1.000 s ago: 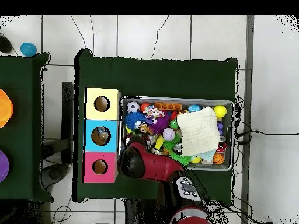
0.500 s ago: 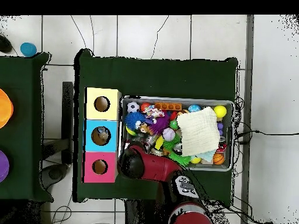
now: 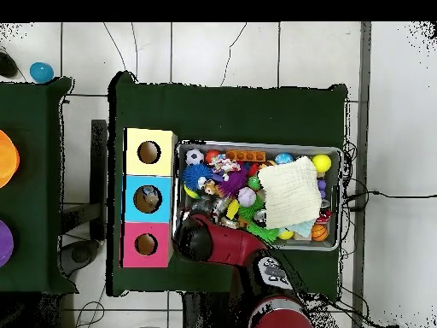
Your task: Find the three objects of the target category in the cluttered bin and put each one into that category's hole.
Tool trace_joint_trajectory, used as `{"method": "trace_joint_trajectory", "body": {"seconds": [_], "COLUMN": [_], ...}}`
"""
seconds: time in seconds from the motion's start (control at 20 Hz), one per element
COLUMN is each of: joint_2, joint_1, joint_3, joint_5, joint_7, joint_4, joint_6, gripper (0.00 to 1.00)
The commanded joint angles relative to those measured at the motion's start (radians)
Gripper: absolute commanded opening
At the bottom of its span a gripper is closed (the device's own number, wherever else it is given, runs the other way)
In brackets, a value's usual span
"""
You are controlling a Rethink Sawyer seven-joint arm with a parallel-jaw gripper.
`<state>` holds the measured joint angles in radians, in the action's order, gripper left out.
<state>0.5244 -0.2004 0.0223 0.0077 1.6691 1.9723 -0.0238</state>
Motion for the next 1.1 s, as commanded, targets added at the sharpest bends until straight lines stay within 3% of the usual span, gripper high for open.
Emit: {"method": "trace_joint_trajectory", "body": {"seconds": [0.05, 0.65, 1.1], "joint_2": [-0.047, -0.152, -0.170], "joint_1": [-0.035, -0.032, -0.046], "joint_3": [0.088, 0.092, 0.109], "joint_5": [-0.036, -0.044, -0.044], "joint_7": [0.085, 0.143, 0.160], "joint_4": [-0.067, -0.090, -0.074], "joint_6": [-0.056, 0.099, 0.147], "gripper": [1.00, 1.00, 1.00]}}
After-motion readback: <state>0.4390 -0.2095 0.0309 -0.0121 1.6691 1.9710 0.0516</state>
